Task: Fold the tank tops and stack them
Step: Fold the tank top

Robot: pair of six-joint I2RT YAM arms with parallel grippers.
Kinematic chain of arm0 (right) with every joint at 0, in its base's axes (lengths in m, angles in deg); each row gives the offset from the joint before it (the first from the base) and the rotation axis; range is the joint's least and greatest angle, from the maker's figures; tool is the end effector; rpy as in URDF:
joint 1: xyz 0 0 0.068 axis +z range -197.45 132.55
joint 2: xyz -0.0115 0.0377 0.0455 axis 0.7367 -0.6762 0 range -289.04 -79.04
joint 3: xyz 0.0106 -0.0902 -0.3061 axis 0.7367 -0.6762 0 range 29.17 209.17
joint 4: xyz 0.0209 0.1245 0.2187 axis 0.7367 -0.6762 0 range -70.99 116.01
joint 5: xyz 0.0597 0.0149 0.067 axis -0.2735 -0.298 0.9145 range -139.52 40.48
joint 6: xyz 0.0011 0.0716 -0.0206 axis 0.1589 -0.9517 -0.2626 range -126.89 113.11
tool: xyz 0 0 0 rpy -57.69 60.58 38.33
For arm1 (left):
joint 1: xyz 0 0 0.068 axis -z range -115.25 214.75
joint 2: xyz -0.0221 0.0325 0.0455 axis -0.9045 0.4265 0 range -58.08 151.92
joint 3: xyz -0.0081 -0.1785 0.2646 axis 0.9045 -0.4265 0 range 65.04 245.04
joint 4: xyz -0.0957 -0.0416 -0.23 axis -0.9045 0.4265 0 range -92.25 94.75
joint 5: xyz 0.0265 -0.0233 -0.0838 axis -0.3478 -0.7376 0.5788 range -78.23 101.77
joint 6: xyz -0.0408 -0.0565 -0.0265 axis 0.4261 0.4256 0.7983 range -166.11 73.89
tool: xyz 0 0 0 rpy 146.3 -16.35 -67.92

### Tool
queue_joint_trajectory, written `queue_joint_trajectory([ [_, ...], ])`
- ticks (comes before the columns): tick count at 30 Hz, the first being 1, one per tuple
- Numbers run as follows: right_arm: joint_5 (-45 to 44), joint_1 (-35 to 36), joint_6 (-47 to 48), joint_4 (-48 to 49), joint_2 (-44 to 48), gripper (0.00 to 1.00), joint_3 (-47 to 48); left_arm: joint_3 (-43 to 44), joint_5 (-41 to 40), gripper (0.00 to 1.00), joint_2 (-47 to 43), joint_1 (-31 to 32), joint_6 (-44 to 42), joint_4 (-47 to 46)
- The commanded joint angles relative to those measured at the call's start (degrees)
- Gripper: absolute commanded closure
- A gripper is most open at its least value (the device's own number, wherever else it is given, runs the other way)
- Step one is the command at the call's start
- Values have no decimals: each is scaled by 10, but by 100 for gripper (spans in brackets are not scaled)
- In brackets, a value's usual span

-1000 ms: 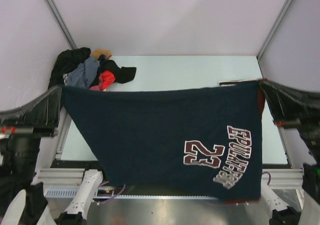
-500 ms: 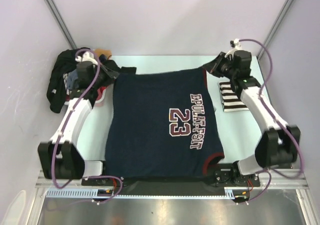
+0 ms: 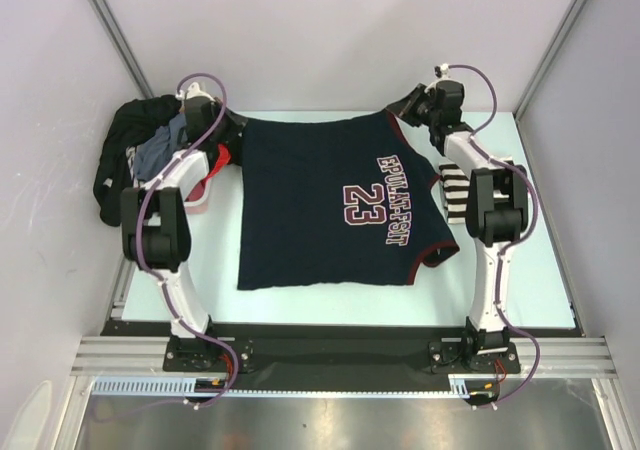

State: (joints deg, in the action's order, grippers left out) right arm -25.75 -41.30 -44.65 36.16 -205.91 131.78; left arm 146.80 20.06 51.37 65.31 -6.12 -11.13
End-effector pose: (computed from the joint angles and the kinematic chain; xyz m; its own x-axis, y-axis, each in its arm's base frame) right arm 0.5677 0.0866 0.2889 -0.4897 0.5109 -0.7065 -0.2364 0.7022 0.6716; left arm 0.4887 -0.0138 0.3074 -0.3409 -0.6326 -0.6954 -0.0952 0.7592 -0.6439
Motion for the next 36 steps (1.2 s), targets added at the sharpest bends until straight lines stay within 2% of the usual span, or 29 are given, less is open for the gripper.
queue_joint_trajectory([
  [1,8,-11,-23,31,-56,100,75,66,1,100,37,-3,-13,-38],
  [5,11,-20,-40,20,-96,100,110,89,4,100,69,-3,-19,-39],
  [9,13,-27,-40,13,-94,100,95,66,-1,100,63,-3,-26,-48],
  [13,17,-32,-31,21,-65,100,31,24,7,100,36,-25,-22,-55],
  [23,15,-32,2,77,39,100,-165,-127,37,100,-27,-25,-23,-119],
  [31,8,-33,19,95,87,100,-244,-184,53,100,-61,-23,-36,-129],
  [36,1,-30,23,101,116,100,-285,-201,48,100,-78,-23,-64,-91],
])
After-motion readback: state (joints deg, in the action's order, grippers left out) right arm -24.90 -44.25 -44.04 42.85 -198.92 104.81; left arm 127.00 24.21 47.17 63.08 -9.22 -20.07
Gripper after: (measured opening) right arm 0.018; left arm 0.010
